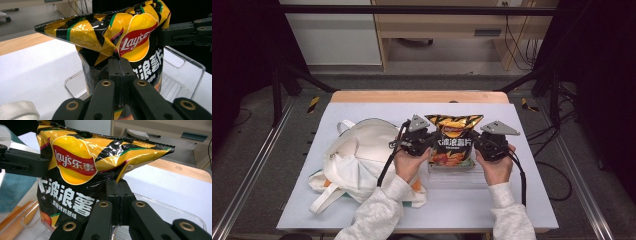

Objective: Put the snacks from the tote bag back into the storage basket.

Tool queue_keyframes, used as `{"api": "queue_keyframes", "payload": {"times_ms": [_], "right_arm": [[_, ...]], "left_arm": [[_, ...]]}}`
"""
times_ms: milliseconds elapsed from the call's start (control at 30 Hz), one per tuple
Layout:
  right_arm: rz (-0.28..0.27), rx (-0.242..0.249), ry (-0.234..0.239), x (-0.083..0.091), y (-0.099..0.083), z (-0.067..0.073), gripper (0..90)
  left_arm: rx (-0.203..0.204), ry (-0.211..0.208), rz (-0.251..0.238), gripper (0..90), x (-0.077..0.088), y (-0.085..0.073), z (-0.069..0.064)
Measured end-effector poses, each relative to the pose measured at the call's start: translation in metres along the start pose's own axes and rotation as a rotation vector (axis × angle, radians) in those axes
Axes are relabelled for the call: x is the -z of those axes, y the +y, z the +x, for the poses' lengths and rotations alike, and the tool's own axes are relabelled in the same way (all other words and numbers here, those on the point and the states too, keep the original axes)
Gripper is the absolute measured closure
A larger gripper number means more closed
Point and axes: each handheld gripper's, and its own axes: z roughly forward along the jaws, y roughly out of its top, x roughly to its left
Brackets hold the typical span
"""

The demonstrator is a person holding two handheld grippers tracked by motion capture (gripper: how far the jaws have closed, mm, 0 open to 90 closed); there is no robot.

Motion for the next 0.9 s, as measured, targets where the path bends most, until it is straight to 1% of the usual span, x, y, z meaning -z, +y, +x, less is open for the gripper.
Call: {"api": "queue_keyframes", "payload": {"times_ms": [100, 233, 267, 300, 333, 367, 400, 467, 500, 533, 567, 633, 667, 767, 800, 833, 867, 900], "right_arm": [[0.002, -0.01, 0.008, -0.002, -0.001, -0.001, 89.6], [0.0, -0.009, 0.001, -0.003, -0.002, 0.0, 88.5], [-0.002, -0.003, -0.004, -0.004, -0.002, 0.0, 86.0], [-0.002, -0.003, -0.004, -0.004, -0.002, 0.0, 86.0], [-0.002, -0.004, -0.003, -0.005, -0.002, 0.001, 84.2], [-0.005, -0.004, -0.002, -0.005, -0.003, 0.001, 81.7], [-0.012, -0.002, -0.009, -0.007, -0.003, 0.002, 76.9], [-0.015, 0.0, -0.012, -0.007, -0.002, 0.001, 76.2], [-0.015, -0.001, -0.011, -0.007, -0.002, 0.001, 74.4], [-0.017, -0.001, -0.012, -0.007, -0.002, 0.001, 72.2], [-0.03, 0.004, -0.021, -0.007, -0.002, 0.001, 65.2], [-0.049, 0.018, -0.035, -0.006, -0.002, 0.001, 57.0], [-0.049, 0.018, -0.035, -0.006, -0.002, 0.001, 57.0], [-0.077, 0.023, -0.051, -0.003, -0.001, 0.0, 45.5], [-0.098, 0.003, -0.055, 0.0, 0.0, -0.002, 37.4], [-0.104, -0.004, -0.053, 0.002, 0.001, -0.003, 35.2], [-0.104, -0.004, -0.053, 0.002, 0.001, -0.003, 35.2], [-0.124, -0.019, -0.05, 0.007, 0.002, -0.005, 30.8]], "left_arm": [[0.002, 0.003, 0.005, 90.0, -0.001, -0.001, 0.0], [-0.001, 0.012, 0.003, 89.7, -0.002, -0.002, 0.0], [-0.003, 0.015, 0.004, 88.5, -0.002, -0.002, 0.0], [-0.003, 0.017, 0.003, 88.5, -0.002, -0.002, 0.001], [-0.005, 0.021, 0.0, 87.1, -0.002, -0.002, 0.001], [-0.008, 0.023, 0.0, 84.7, -0.002, -0.002, 0.001], [-0.008, 0.032, -0.006, 81.6, -0.002, -0.001, 0.001], [-0.011, 0.031, -0.006, 80.9, -0.001, -0.001, 0.001], [-0.014, 0.034, -0.008, 79.2, 0.0, -0.001, 0.001], [-0.017, 0.038, -0.014, 77.0, 0.001, -0.001, 0.001], [-0.018, 0.039, -0.018, 72.2, 0.002, 0.0, 0.002], [-0.019, 0.034, -0.026, 68.0, 0.005, 0.001, 0.003], [-0.023, 0.037, -0.031, 68.0, 0.008, 0.001, 0.003], [-0.03, 0.036, -0.043, 62.3, 0.015, 0.003, 0.005], [-0.031, 0.034, -0.049, 58.4, 0.02, 0.003, 0.006], [-0.031, 0.034, -0.049, 56.6, 0.02, 0.003, 0.006], [-0.031, 0.031, -0.05, 56.6, 0.023, 0.004, 0.008], [-0.031, 0.023, -0.051, 52.8, 0.027, 0.004, 0.009]]}}
